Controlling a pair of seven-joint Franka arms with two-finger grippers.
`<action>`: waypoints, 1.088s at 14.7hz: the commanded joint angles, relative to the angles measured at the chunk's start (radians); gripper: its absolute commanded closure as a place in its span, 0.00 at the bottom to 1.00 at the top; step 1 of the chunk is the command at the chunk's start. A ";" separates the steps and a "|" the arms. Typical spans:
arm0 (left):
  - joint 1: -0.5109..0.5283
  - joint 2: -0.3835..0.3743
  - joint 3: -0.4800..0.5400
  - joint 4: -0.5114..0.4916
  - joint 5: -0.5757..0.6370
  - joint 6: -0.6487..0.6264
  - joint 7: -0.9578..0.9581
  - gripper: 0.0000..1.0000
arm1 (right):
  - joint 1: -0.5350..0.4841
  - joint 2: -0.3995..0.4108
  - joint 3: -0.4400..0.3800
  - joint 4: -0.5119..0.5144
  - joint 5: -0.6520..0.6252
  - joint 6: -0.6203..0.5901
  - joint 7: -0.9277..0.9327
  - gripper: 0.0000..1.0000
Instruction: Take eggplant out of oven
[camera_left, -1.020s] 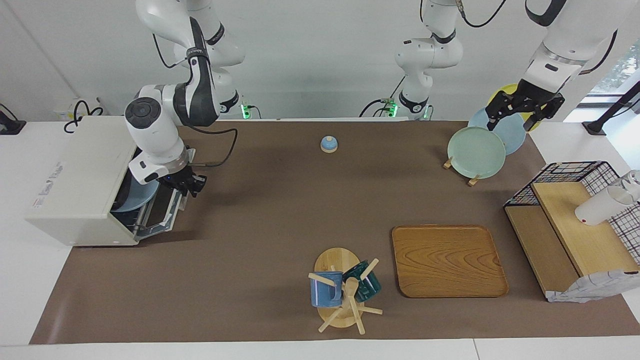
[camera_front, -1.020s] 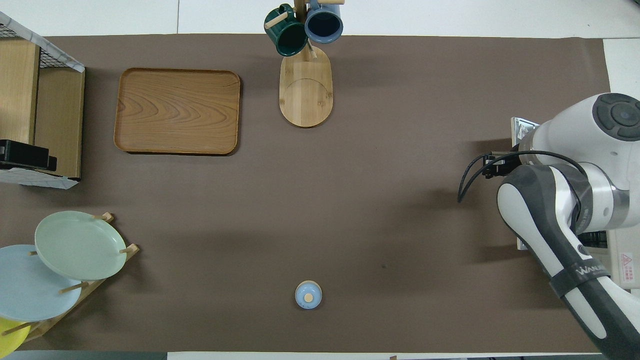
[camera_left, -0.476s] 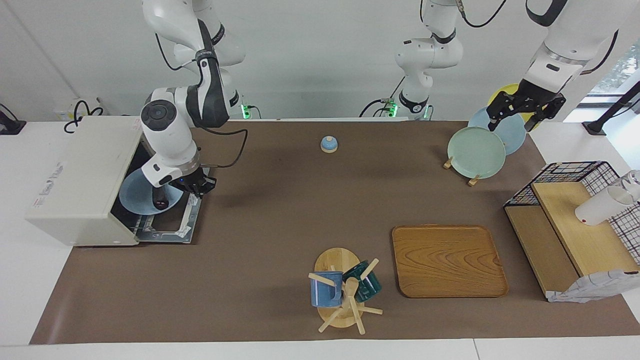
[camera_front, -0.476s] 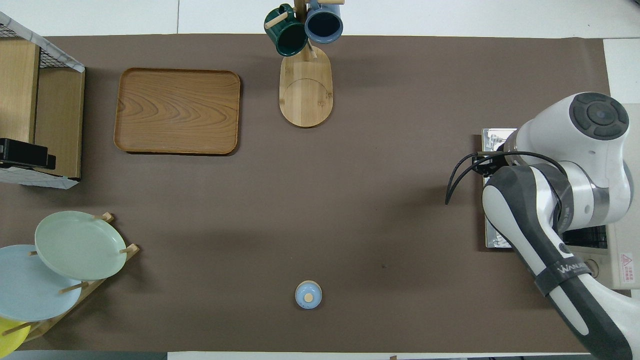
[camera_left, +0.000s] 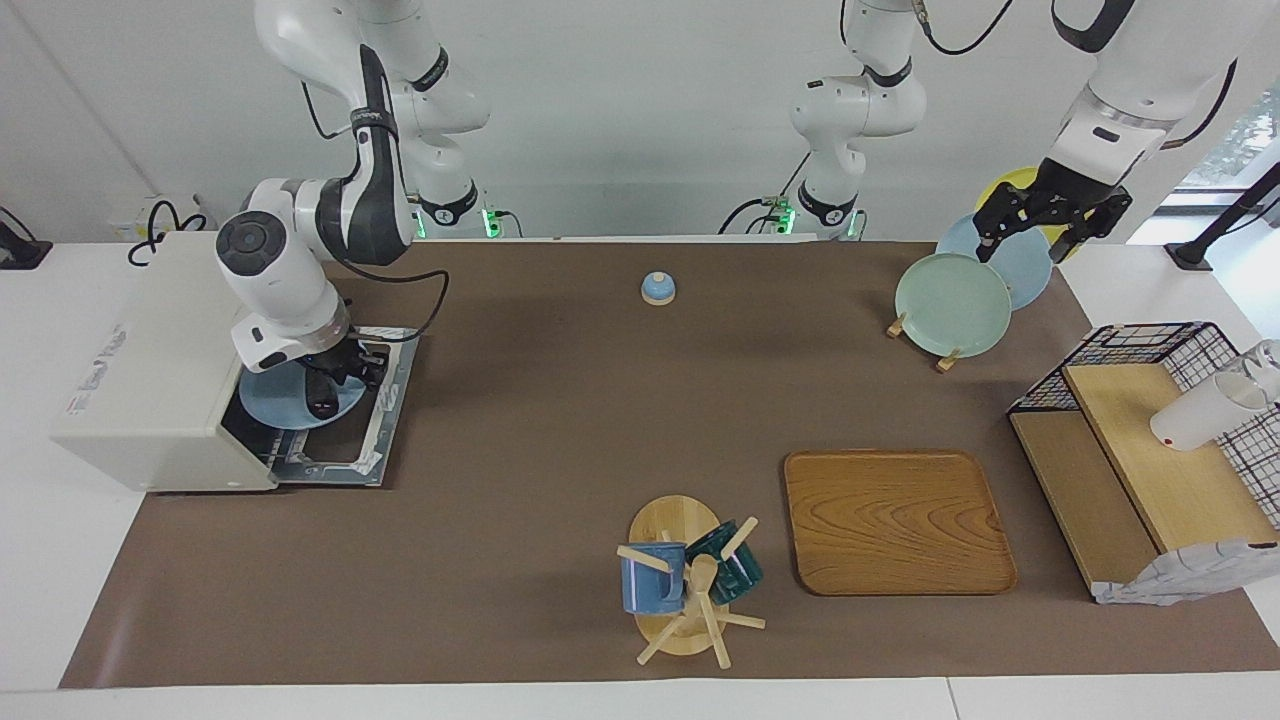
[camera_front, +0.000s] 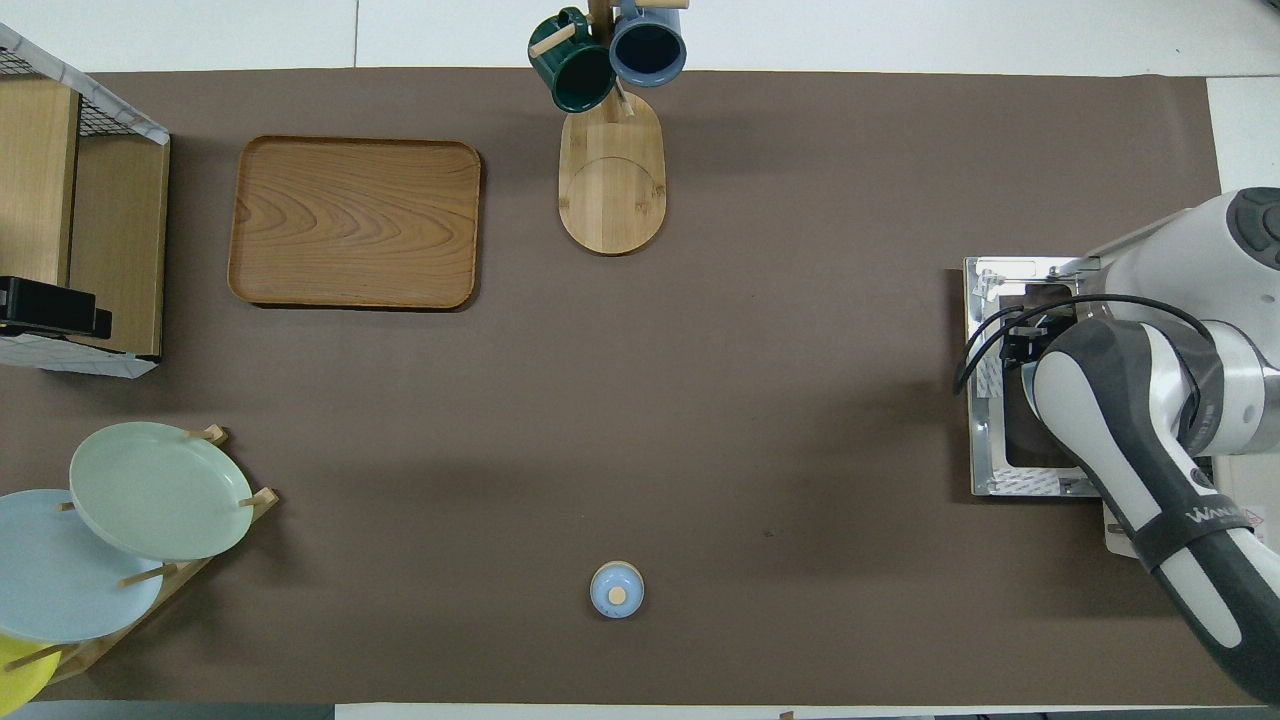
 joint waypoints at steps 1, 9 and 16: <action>-0.004 -0.033 0.001 -0.041 0.011 0.022 -0.010 0.00 | -0.005 -0.032 0.006 -0.042 -0.003 0.013 -0.009 0.49; -0.009 -0.033 0.001 -0.049 0.011 0.042 -0.031 0.00 | 0.018 -0.030 0.023 -0.012 -0.008 -0.026 -0.094 1.00; -0.009 -0.033 0.001 -0.049 0.011 0.057 -0.027 0.00 | 0.437 0.089 0.025 0.281 -0.008 -0.168 0.318 1.00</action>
